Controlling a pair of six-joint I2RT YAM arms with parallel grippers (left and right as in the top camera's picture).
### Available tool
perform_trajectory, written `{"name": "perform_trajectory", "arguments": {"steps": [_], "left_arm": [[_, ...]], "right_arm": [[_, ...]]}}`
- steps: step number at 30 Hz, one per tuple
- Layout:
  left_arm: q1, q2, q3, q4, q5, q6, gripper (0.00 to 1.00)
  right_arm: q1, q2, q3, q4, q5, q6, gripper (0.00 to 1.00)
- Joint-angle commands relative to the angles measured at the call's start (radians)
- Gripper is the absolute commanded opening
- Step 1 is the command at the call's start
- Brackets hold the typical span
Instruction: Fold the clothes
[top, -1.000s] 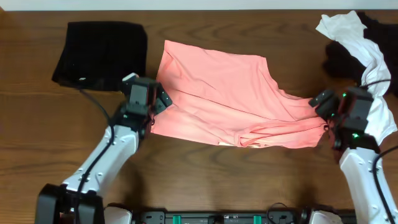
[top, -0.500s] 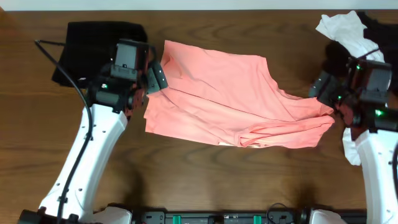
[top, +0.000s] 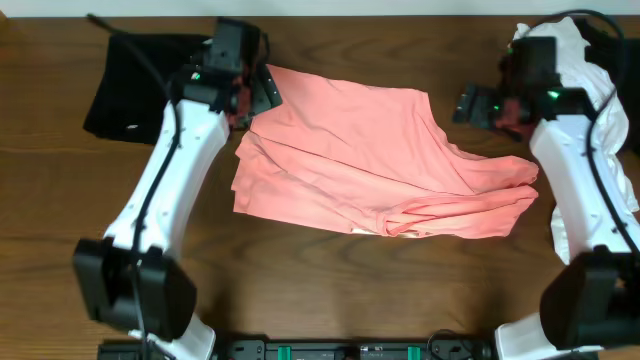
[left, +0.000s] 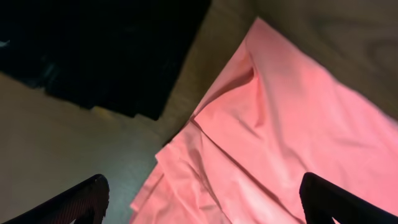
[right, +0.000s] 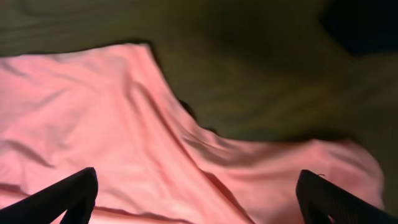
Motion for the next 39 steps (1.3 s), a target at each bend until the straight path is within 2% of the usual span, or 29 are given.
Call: {"name": "perform_trajectory", "arguments": {"steps": [1, 6, 14, 26, 39], "left_arm": [[-0.001, 0.031, 0.043, -0.011, 0.050, 0.137, 0.98], [-0.001, 0.032, 0.044, -0.067, 0.140, 0.186, 0.98], [-0.001, 0.032, 0.043, -0.149, 0.346, 0.255, 0.98], [-0.001, 0.032, 0.043, -0.224, 0.349, 0.277, 0.98], [-0.001, 0.032, 0.043, -0.280, 0.349, 0.217, 0.98]], "right_arm": [[0.060, 0.011, 0.046, 0.044, -0.002, -0.080, 0.99], [0.116, 0.011, 0.046, 0.112, -0.009, -0.080, 0.99], [0.163, 0.011, 0.045, 0.126, -0.047, -0.079, 0.99], [0.163, 0.011, 0.045, 0.125, -0.092, -0.077, 0.99], [0.162, 0.011, 0.045, 0.098, -0.121, -0.076, 0.99]]}}
